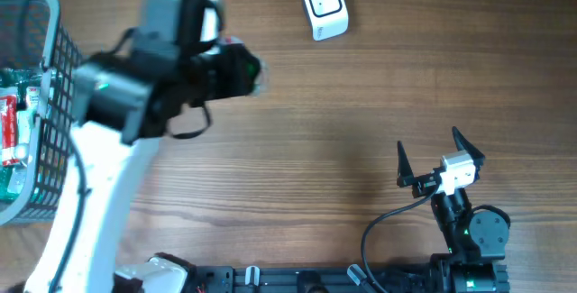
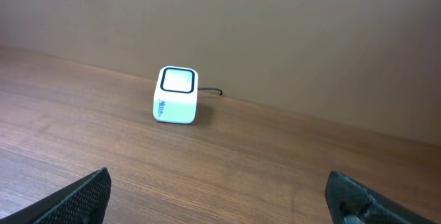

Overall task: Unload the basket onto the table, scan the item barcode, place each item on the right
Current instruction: 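Reach left gripper into basket, lift juice carton, place it mid-table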

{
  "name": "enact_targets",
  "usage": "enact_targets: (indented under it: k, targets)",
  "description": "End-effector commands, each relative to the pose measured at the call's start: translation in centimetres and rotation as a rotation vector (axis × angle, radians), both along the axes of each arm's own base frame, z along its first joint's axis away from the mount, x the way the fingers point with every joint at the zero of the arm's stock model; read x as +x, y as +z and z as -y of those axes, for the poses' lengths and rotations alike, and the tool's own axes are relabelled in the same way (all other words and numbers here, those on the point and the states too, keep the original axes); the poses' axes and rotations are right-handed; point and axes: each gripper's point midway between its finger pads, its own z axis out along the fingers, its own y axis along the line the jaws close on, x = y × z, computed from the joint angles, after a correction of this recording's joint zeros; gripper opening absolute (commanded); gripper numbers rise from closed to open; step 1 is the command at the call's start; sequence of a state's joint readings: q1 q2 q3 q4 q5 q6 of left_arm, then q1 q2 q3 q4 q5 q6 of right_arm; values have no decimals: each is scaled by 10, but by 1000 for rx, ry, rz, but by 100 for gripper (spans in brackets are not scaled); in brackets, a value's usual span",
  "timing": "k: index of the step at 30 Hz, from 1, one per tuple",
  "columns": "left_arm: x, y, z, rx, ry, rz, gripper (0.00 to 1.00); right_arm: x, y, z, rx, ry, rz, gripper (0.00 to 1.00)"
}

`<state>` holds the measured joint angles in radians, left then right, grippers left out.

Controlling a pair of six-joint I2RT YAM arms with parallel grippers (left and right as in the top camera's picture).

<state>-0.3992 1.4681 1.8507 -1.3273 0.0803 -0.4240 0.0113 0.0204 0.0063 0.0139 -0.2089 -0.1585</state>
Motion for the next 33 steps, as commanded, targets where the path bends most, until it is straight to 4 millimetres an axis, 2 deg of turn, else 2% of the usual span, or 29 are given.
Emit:
enact_targets:
  k: [1,4,5,6,8,9,16,21,23,26,28,29,30,32,33]
  targets:
    - [10,-24,36,36,59,-44,26,0,1,0,2,3,4,100]
    - [25,-69,82,53,42,-128,20,0,1,0,1,3,4,100]
    - [28,-82,90,61,48,-156,17,0,1,0,2,3,4,100]
    - [31,-105,99,68,86,-215,15,0,1,0,2,3,4,100]
    - [32,-124,108,57,86,-279,8,0,1,0,2,3,4,100]
    - [31,-136,119,49,65,-312,7,0,1,0,1,3,4,100]
    - [31,-188,168,113,148,-285,7,0,1,0,1,3,4,99]
    - [23,-220,204,140,92,-262,7,0,1,0,1,3,4,100]
    - [15,-240,222,151,61,-266,4,0,1,0,2,3,4,100]
    - [12,-253,230,161,47,-271,5,0,1,0,2,3,4,100]
    - [9,-261,231,177,41,-282,13,0,1,0,2,3,4,100]
    - [7,-267,233,187,35,-287,22,0,1,0,2,3,4,100]
    - [6,-270,234,191,32,-290,36,0,1,0,2,3,4,100]
    - [4,-274,236,195,29,-292,41,0,1,0,2,3,4,100]
    - [5,-274,236,194,27,-291,58,0,1,0,2,3,4,100]
